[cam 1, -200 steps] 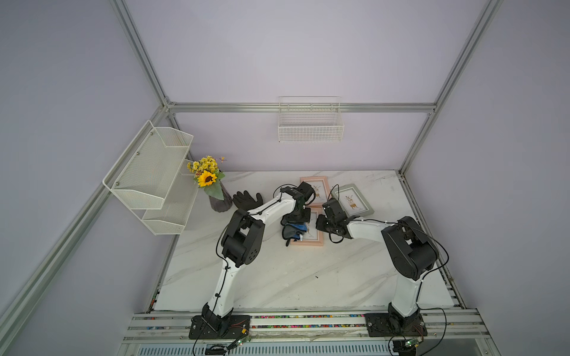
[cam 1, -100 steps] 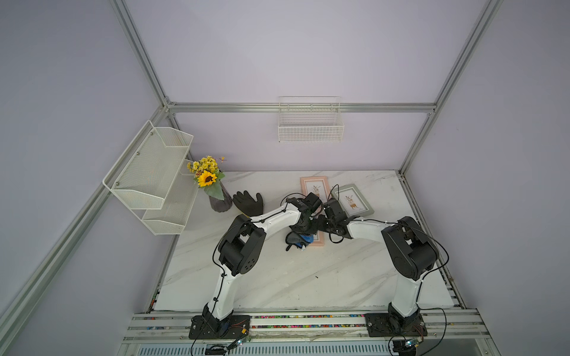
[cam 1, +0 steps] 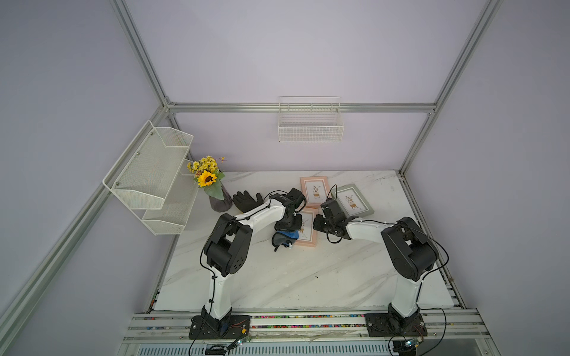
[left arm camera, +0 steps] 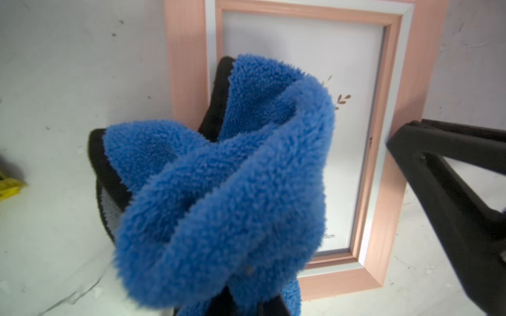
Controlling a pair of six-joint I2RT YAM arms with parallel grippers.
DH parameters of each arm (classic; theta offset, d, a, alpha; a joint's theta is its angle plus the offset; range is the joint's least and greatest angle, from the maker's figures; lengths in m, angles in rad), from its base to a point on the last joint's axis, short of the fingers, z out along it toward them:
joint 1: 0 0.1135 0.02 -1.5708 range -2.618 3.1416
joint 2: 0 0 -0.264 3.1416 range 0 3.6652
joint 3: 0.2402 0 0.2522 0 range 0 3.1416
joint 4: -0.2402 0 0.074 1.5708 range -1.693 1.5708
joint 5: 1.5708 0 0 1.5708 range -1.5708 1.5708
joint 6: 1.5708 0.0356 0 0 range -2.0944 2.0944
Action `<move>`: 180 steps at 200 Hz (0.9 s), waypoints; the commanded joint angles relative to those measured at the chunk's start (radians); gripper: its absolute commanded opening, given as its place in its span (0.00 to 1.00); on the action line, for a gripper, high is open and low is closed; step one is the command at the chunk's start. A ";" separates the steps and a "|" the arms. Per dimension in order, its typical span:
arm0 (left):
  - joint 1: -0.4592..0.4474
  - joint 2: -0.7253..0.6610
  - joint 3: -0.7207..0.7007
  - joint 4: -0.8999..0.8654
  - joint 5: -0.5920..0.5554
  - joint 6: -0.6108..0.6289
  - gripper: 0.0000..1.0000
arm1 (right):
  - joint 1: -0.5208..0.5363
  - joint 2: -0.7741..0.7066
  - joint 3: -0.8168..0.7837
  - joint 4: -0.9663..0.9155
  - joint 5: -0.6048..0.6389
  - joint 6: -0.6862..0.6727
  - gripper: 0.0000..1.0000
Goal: Wipe the picture frame with a cloth
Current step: Wipe the dirt from the picture frame.
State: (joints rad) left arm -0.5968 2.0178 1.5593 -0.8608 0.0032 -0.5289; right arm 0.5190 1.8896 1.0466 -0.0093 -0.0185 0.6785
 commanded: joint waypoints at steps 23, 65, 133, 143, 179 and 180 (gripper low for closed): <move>-0.080 0.040 0.018 -0.046 0.113 -0.007 0.00 | -0.004 0.051 -0.030 -0.139 0.026 0.001 0.21; -0.110 0.030 0.008 0.049 0.259 -0.055 0.00 | -0.003 0.061 -0.026 -0.139 0.021 0.000 0.22; 0.000 -0.105 -0.104 0.071 0.165 -0.071 0.00 | 0.000 0.043 -0.029 -0.137 0.008 -0.026 0.37; 0.010 -0.129 -0.106 0.064 0.140 -0.065 0.00 | 0.003 0.032 -0.037 -0.132 0.011 -0.028 0.38; 0.017 -0.190 -0.073 0.026 0.082 -0.044 0.00 | 0.004 -0.023 -0.043 -0.127 0.008 -0.052 0.38; 0.017 -0.191 -0.072 0.025 0.081 -0.044 0.00 | 0.004 -0.024 -0.043 -0.126 0.008 -0.053 0.38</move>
State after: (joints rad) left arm -0.5774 1.8950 1.4567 -0.7990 0.1387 -0.5827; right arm 0.5175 1.8835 1.0424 -0.0242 -0.0170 0.6640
